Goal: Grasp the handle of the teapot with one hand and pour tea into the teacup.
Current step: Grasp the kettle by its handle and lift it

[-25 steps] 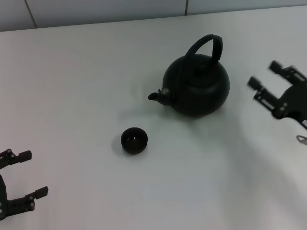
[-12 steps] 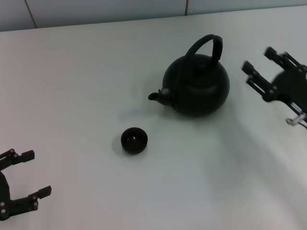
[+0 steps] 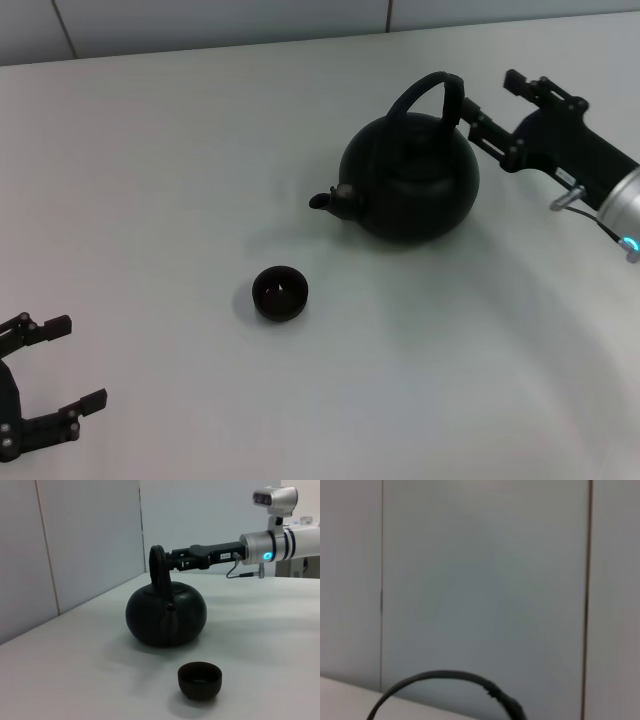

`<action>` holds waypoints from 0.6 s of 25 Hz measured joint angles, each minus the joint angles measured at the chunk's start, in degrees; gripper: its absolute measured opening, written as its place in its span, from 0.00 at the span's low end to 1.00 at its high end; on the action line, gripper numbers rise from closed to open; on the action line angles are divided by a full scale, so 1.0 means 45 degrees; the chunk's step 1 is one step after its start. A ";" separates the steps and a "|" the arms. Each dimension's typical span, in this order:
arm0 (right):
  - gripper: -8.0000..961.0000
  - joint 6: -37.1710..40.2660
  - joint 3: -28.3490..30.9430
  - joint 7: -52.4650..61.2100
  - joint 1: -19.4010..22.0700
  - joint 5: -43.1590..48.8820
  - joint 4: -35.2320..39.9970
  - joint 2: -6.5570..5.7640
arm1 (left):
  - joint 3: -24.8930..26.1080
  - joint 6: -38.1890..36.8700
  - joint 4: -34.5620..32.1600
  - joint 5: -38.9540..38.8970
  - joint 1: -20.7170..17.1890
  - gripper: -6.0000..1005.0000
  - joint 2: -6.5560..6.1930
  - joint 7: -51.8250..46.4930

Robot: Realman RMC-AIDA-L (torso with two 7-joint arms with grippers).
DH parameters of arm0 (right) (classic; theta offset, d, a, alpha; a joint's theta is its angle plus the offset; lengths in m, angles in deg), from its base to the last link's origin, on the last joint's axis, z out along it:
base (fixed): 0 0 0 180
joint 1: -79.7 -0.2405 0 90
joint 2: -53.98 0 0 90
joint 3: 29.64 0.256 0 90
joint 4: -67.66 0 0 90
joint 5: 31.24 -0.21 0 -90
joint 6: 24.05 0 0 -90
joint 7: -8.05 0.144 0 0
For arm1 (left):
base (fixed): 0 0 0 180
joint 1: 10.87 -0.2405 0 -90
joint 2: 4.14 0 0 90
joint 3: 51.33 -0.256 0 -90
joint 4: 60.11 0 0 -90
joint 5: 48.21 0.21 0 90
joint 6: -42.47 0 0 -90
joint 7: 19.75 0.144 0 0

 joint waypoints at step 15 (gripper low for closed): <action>0.69 -0.0900 -0.0660 0.0576 -0.0514 0.0011 0.0095 -0.0012 | 0.0144 0.0001 0.0010 0.0001 -0.0012 0.85 -0.0002 0.0000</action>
